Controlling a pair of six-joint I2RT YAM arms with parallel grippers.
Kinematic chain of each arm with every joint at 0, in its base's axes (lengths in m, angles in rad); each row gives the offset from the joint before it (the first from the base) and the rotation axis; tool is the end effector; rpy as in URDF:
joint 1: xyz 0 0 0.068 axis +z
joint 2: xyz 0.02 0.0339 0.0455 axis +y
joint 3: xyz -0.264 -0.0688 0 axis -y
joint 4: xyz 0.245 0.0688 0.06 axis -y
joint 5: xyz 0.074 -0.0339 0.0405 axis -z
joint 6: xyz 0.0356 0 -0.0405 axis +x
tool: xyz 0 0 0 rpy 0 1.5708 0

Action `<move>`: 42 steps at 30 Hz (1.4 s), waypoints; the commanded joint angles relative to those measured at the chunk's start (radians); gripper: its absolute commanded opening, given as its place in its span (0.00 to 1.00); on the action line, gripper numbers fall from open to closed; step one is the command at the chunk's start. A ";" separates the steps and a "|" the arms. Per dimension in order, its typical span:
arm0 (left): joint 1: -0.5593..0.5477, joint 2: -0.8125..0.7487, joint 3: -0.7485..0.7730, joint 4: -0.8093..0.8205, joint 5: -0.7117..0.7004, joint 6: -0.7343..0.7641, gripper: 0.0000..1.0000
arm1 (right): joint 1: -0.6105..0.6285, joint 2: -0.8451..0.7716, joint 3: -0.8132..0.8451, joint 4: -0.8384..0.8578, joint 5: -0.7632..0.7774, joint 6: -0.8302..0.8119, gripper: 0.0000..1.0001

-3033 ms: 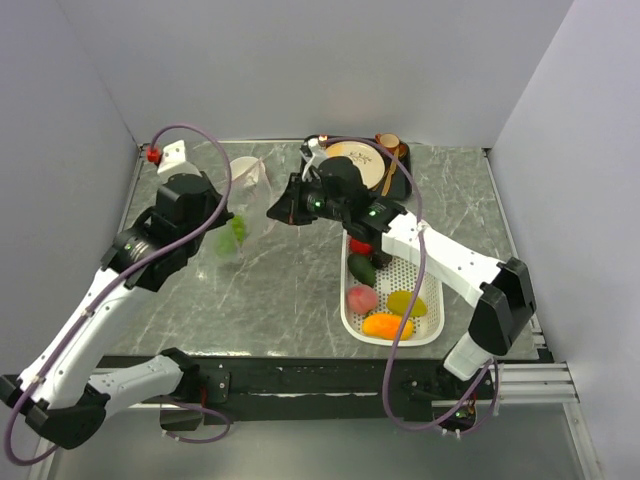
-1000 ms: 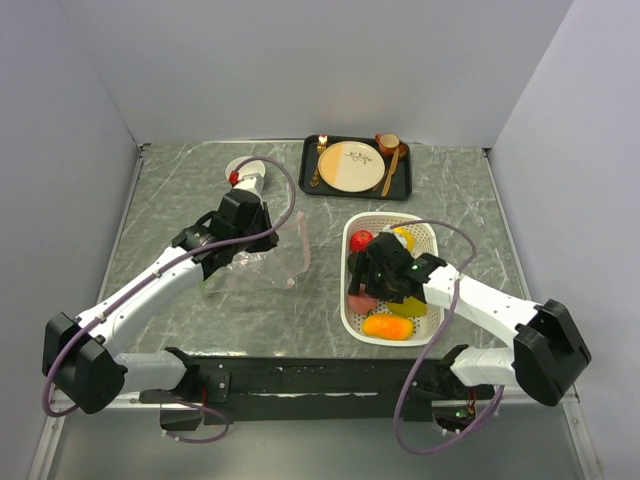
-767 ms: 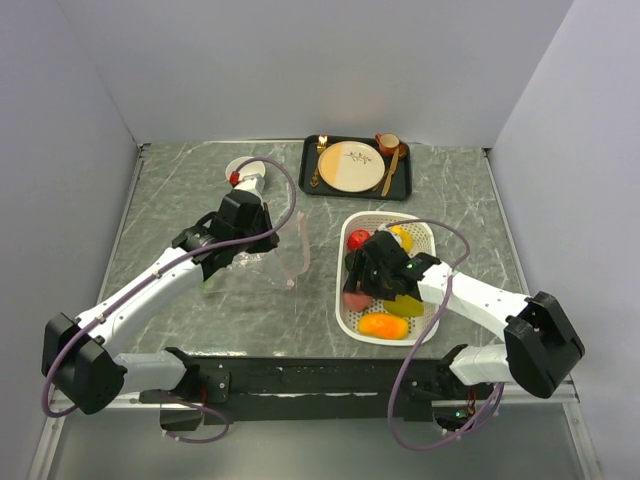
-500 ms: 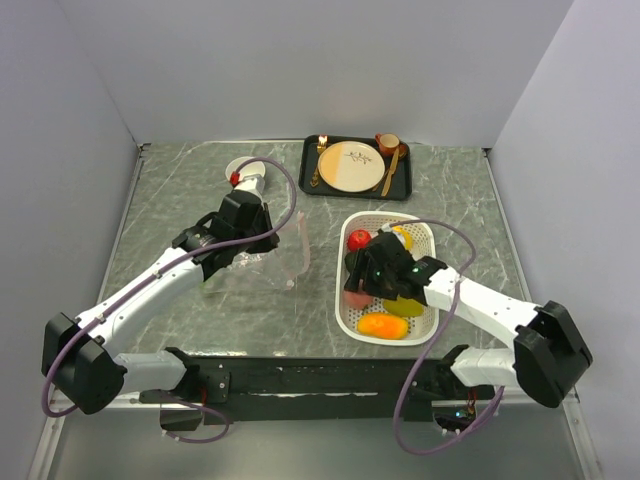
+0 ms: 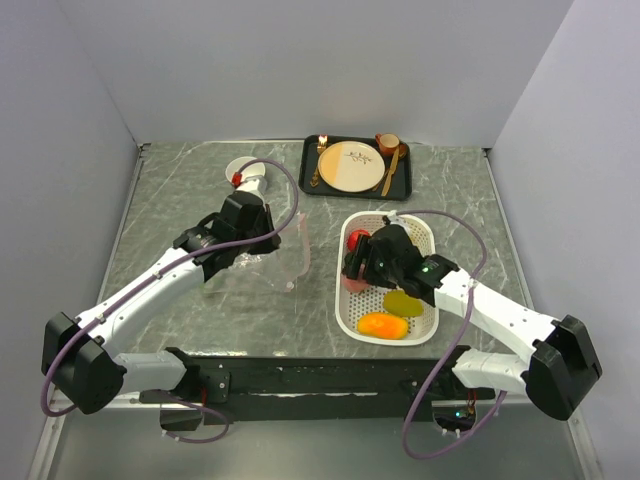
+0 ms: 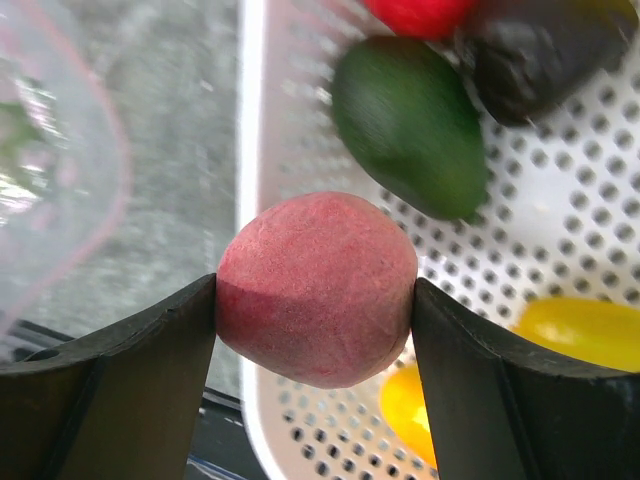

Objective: Place the food in the zip-top bag and seal the zipper
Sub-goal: Pick up the fake fruit from the bin, then place the fake fruit in the zipper food storage bag.

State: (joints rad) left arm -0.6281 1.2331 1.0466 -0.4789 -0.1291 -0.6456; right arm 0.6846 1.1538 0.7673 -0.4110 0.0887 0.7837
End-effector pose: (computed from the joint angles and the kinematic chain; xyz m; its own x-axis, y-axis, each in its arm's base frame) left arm 0.2215 -0.1552 0.3086 -0.7003 -0.2288 -0.6762 0.0994 0.9067 -0.4098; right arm 0.1872 0.1487 0.2398 -0.8035 0.2518 -0.5395 -0.0209 0.8937 0.4482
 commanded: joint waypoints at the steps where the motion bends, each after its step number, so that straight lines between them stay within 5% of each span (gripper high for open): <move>1: -0.015 -0.026 -0.007 0.016 -0.010 0.014 0.01 | 0.004 -0.025 0.069 0.121 -0.021 0.002 0.27; 28: -0.082 -0.011 0.081 -0.015 -0.056 -0.015 0.01 | 0.082 0.291 0.200 0.479 -0.307 0.074 0.30; 31: -0.084 -0.027 0.078 -0.017 -0.072 -0.017 0.01 | 0.098 0.331 0.227 0.472 -0.311 0.069 0.37; 38: -0.084 -0.075 0.072 -0.027 -0.109 -0.019 0.01 | 0.119 0.356 0.273 0.457 -0.297 0.043 0.78; 42: -0.082 -0.087 0.078 -0.039 -0.125 -0.019 0.01 | 0.118 0.319 0.271 0.433 -0.254 0.026 0.94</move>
State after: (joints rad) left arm -0.7071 1.1805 1.0851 -0.5163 -0.2161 -0.6514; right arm 0.7986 1.5169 0.9970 0.0128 -0.2054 0.8375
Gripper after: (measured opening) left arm 0.021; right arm 0.901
